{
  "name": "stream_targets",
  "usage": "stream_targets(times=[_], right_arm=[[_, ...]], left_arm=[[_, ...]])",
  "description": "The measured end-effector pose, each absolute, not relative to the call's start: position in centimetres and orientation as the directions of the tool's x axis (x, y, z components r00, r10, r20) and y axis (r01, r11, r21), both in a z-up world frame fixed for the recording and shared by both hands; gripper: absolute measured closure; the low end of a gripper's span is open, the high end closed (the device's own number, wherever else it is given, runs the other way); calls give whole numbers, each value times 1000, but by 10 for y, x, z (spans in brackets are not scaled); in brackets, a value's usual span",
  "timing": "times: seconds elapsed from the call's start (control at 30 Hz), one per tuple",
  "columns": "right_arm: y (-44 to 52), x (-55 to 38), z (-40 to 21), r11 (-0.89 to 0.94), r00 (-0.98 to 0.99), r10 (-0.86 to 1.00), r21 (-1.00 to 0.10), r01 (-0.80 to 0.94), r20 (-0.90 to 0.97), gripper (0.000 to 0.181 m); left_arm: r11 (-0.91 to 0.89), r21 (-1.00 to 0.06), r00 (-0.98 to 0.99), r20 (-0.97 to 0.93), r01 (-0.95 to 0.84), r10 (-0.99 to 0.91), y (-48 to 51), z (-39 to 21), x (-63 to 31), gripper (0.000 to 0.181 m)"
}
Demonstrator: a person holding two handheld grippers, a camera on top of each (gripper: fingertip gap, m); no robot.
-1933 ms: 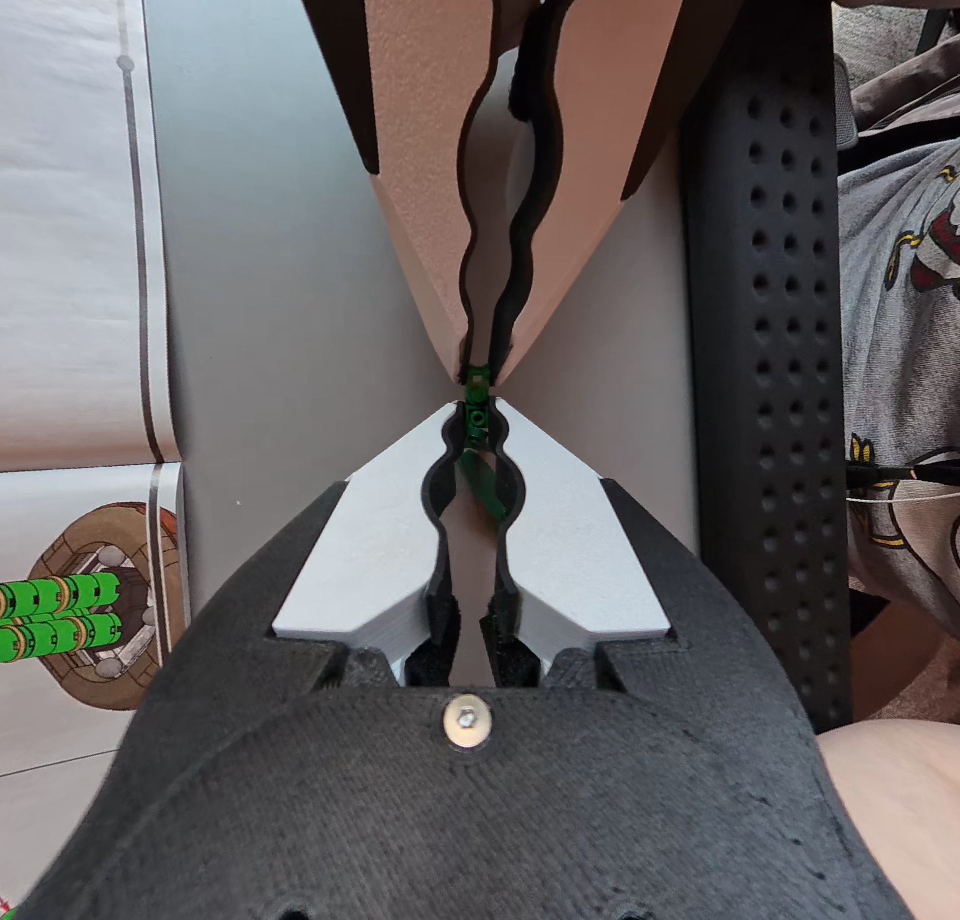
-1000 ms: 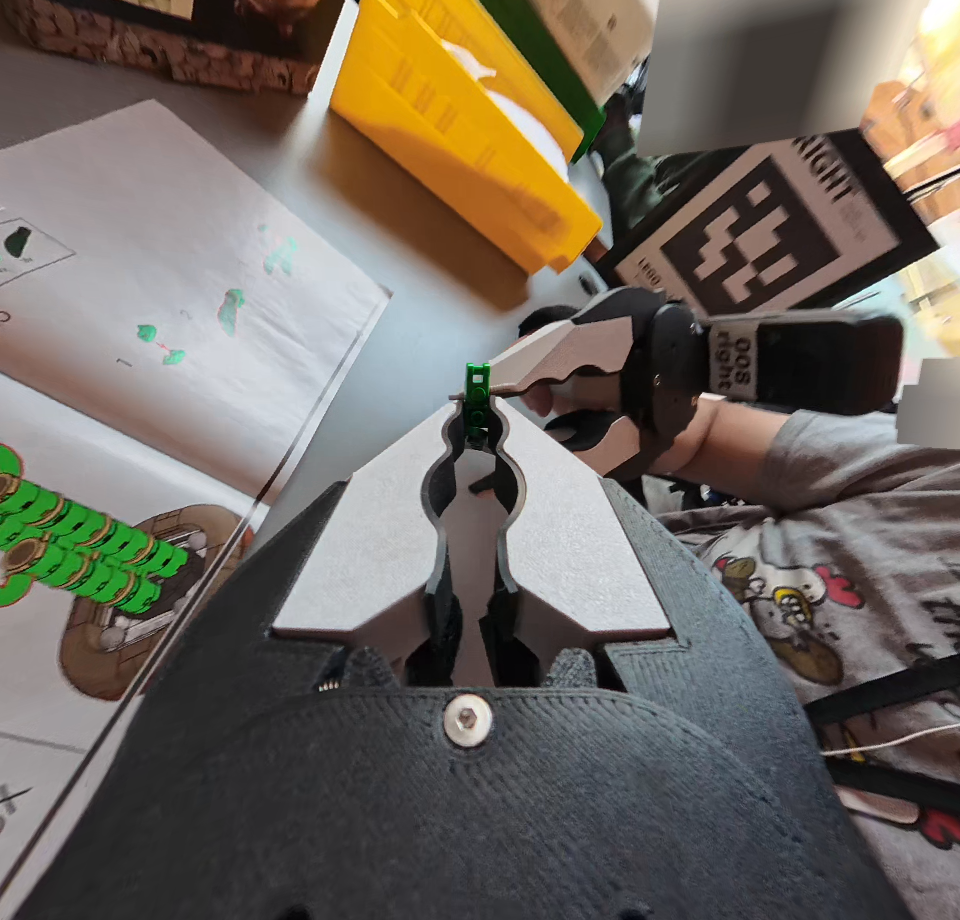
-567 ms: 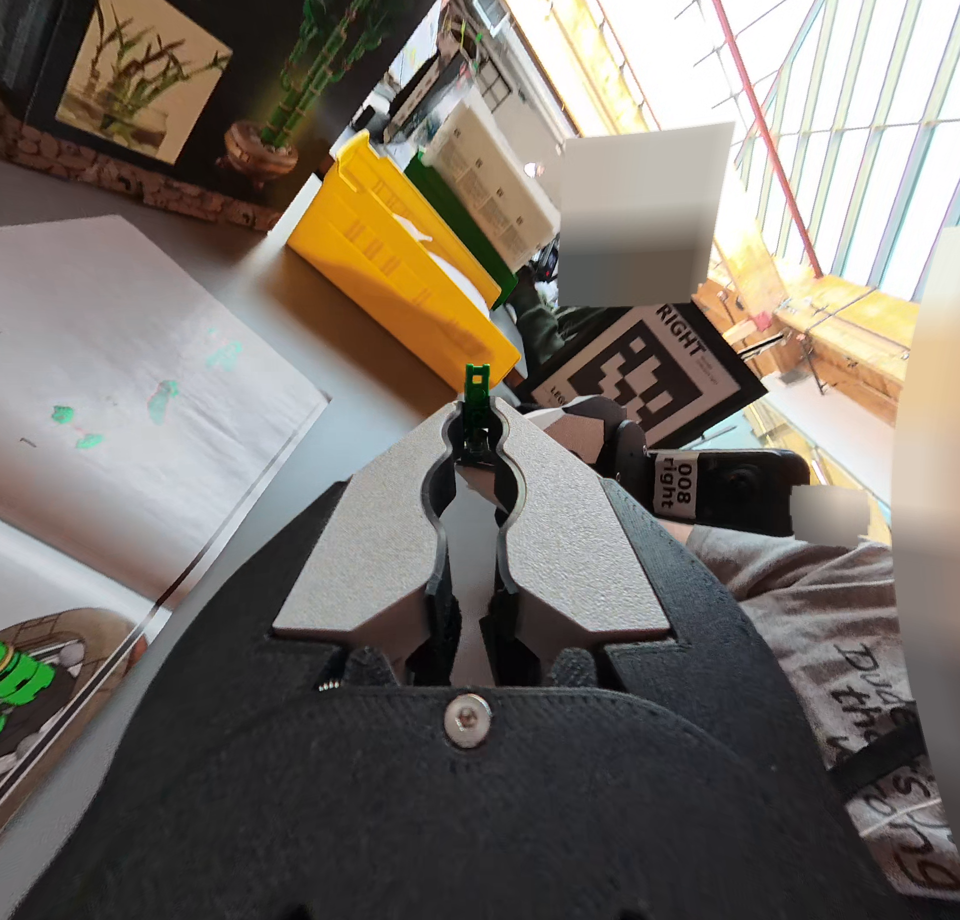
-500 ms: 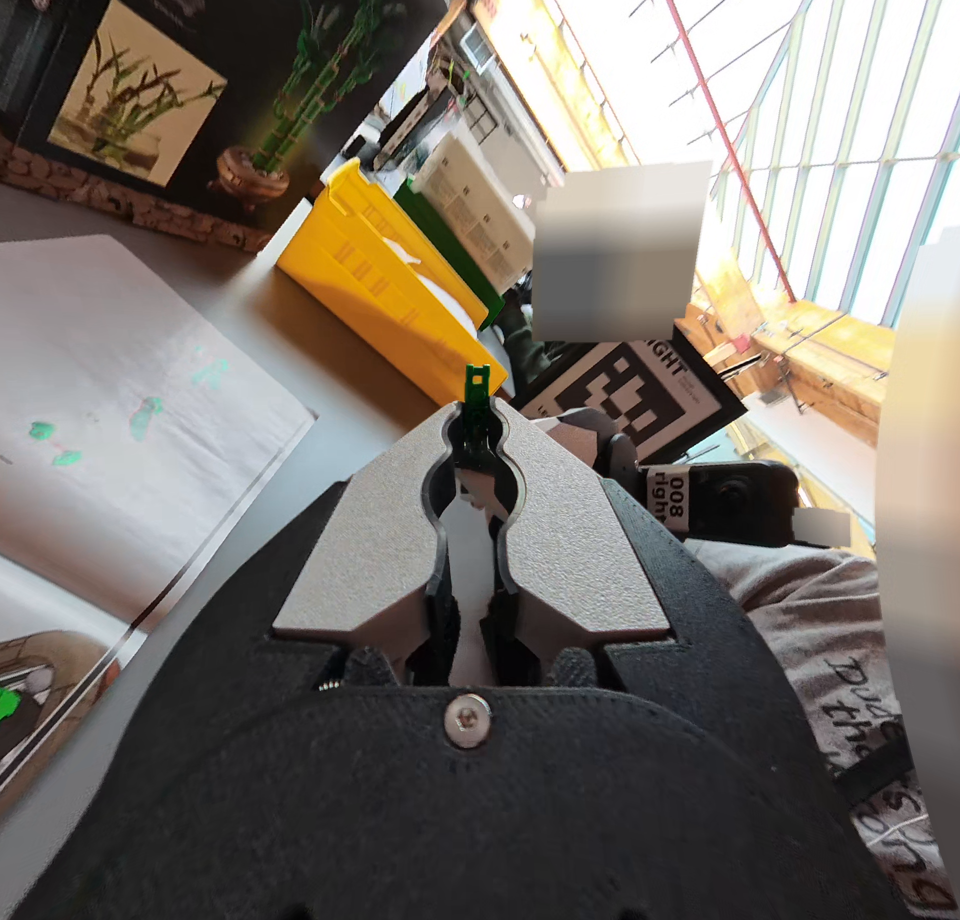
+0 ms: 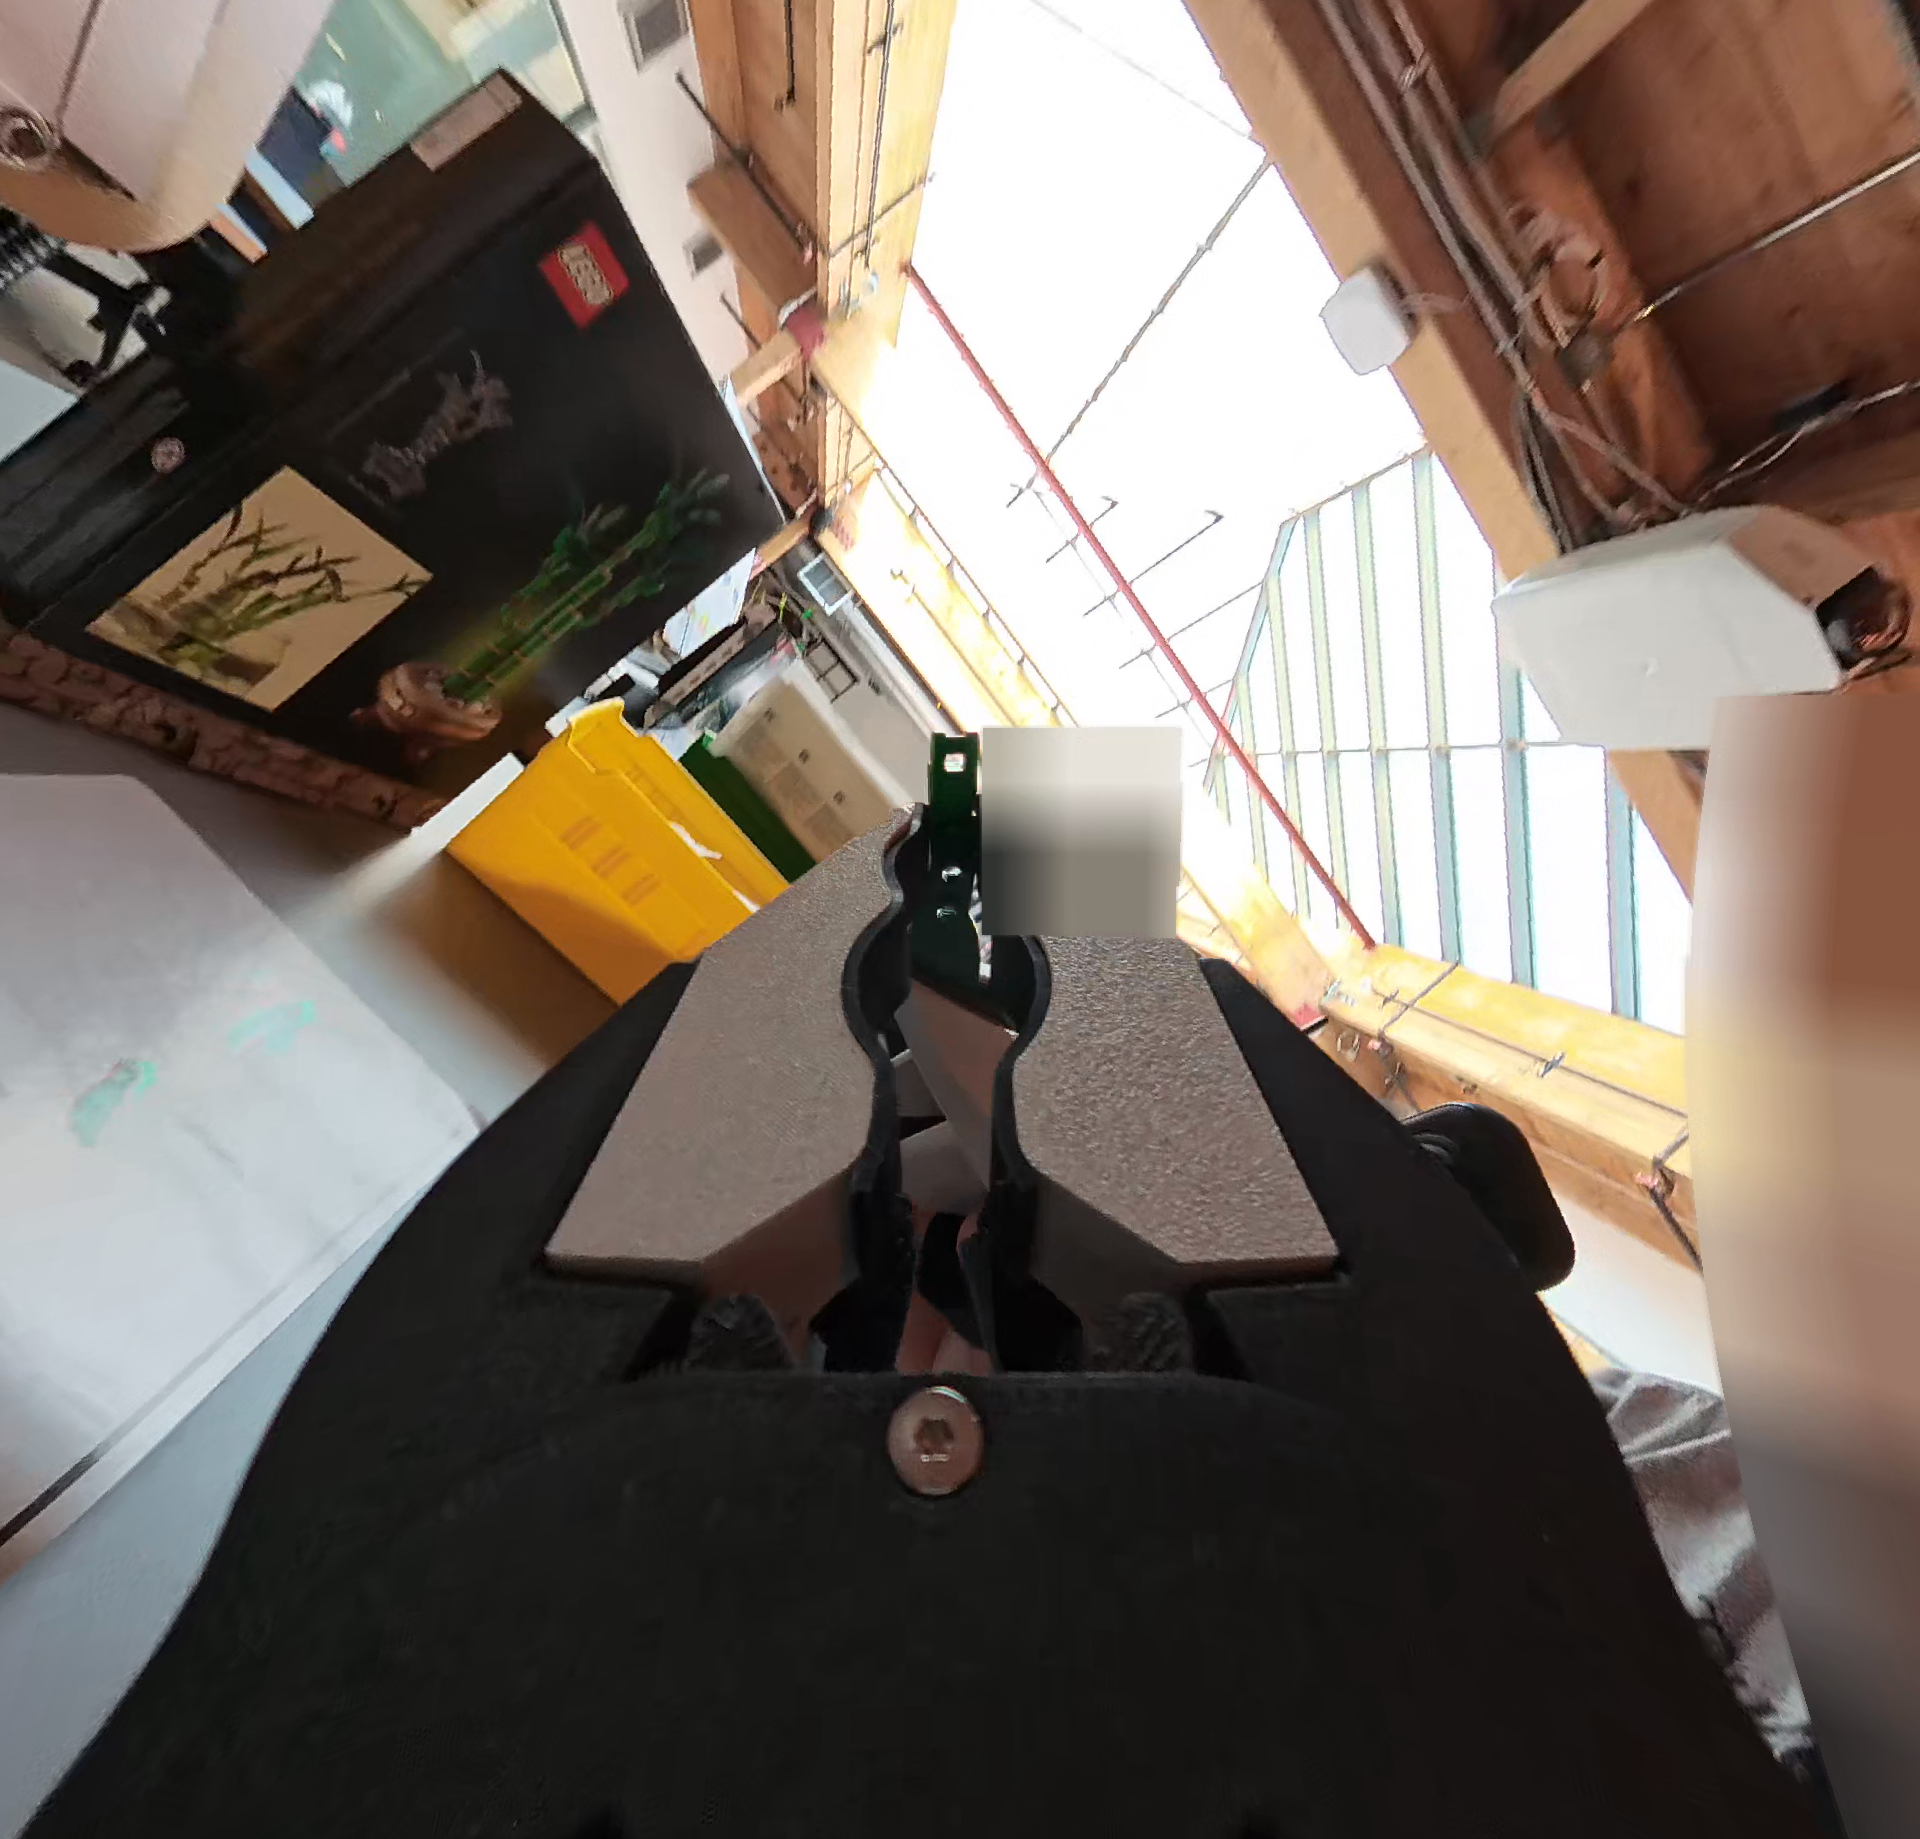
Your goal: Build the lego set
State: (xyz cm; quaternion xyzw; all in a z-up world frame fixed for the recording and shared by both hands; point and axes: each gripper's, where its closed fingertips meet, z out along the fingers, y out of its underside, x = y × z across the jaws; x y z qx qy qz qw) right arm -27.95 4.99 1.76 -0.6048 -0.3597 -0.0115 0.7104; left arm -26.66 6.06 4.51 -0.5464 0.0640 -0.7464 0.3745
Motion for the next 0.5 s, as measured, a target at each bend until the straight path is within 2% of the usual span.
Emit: stream_targets(times=[0.23, 0.4, 0.5], right_arm=[[53, -293, 27, 268, 773, 415, -877, 400, 479, 181], [52, -294, 28, 296, 764, 392, -857, 422, 512, 181], [50, -290, 31, 333, 741, 373, -826, 455, 559, 181]], left_arm=[[-674, -481, -137, 748, 561, -649, 65, 56, -282, 176], [-636, -537, -75, 729, 555, -681, 64, 58, -285, 177], [-656, -539, -102, 727, 529, -679, 60, 61, -282, 176]])
